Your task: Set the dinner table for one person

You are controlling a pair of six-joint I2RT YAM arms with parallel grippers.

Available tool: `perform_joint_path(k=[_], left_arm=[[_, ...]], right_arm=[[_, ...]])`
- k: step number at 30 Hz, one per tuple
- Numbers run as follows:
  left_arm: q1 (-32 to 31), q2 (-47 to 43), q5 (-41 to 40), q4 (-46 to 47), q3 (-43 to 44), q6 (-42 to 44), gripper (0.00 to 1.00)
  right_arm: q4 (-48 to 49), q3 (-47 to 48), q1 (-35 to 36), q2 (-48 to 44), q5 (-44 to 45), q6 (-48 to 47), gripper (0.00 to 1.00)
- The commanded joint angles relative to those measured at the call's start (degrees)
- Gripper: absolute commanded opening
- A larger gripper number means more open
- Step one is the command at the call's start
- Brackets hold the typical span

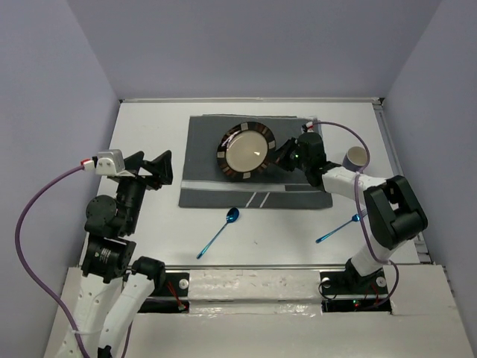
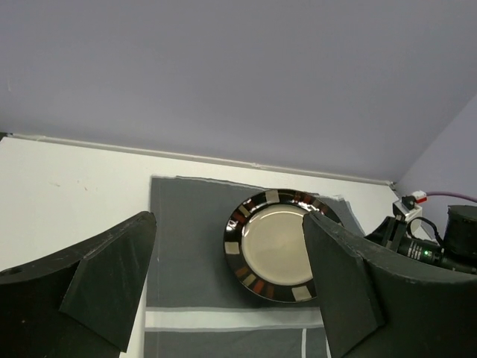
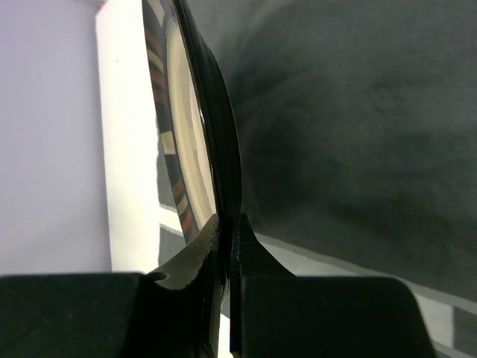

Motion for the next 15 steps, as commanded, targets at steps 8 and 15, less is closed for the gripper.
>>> perform_joint_path(k=[8, 15], left_arm=[[-0.1, 0.4, 0.3, 3.6, -0.6, 0.2, 0.91], [-0.1, -0.1, 0.4, 3.7, -0.7, 0.2, 0.91]], right_arm=[[17.4, -0.8, -2.5, 4.1, -8.2, 4.6, 0.00], [13.8, -0.8, -3.0, 7.3, -7.9, 1.4, 0.29]])
